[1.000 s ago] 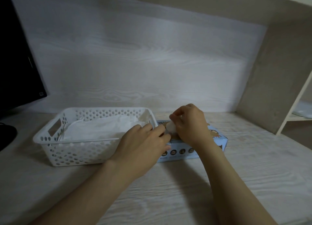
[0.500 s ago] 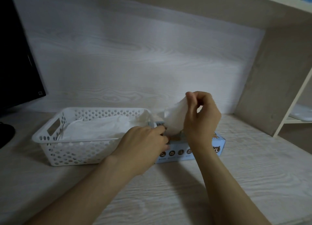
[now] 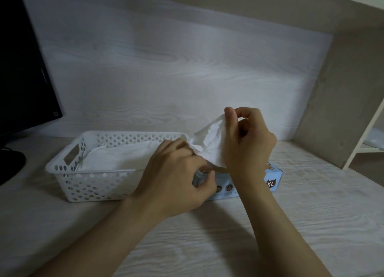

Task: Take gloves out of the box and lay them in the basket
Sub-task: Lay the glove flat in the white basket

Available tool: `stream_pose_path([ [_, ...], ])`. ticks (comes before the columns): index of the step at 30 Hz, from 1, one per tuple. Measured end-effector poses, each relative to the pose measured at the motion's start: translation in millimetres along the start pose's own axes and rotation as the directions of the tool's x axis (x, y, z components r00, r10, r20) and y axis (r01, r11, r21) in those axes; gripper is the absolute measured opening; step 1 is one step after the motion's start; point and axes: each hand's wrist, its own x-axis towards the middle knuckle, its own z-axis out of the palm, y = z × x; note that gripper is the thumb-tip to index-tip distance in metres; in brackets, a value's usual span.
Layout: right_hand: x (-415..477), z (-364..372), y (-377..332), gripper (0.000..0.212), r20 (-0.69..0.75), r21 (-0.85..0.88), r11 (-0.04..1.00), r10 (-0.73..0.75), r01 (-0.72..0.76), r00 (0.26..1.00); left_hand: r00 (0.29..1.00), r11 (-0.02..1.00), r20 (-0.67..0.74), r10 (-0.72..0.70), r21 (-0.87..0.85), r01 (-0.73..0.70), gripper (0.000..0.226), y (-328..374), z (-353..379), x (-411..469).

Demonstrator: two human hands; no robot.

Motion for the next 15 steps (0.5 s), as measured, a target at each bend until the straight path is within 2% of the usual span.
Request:
stream_pose_path([
  [2,-0.1,1.6,2.0,0.025,0.053,-0.014,0.999,0.033,-0.032,0.998,0.988,0.996,-0.136,-0.078,-0.046,0.073,0.020,1.4,-7.2,-0.1],
  [4,-1.7,1.9,2.2,0.026,0.145,-0.017,0.998,0.061,-0.060,0.988,0.965,0.983,-0.198,-0.170,-0.096,0.154,0.025,1.5,-13.0,1.2],
  [7,-3.7,3.8,0.0,0.026,0.333,0.039,0.981,0.166,-0.189,0.928,0.948,0.947,-0.138,-0.288,-0.185,0.261,0.034,-3.6,-14.2,2.9],
  [9,-4.8,5.2,-1.9,0.024,0.432,0.102,0.960,0.194,-0.261,0.881,0.950,0.947,-0.108,-0.292,-0.170,0.272,0.027,-9.2,-11.2,2.7],
  [12,-4.8,4.6,-6.4,0.024,0.563,0.185,0.915,0.200,-0.358,0.802,0.948,0.955,-0.147,-0.281,-0.141,0.261,0.004,-14.1,-10.1,2.8],
  [15,-6.2,-0.6,-10.8,0.020,0.690,0.316,0.839,0.117,-0.443,0.714,0.908,0.933,-0.238,-0.346,-0.194,0.305,0.009,-16.9,-12.1,5.7],
])
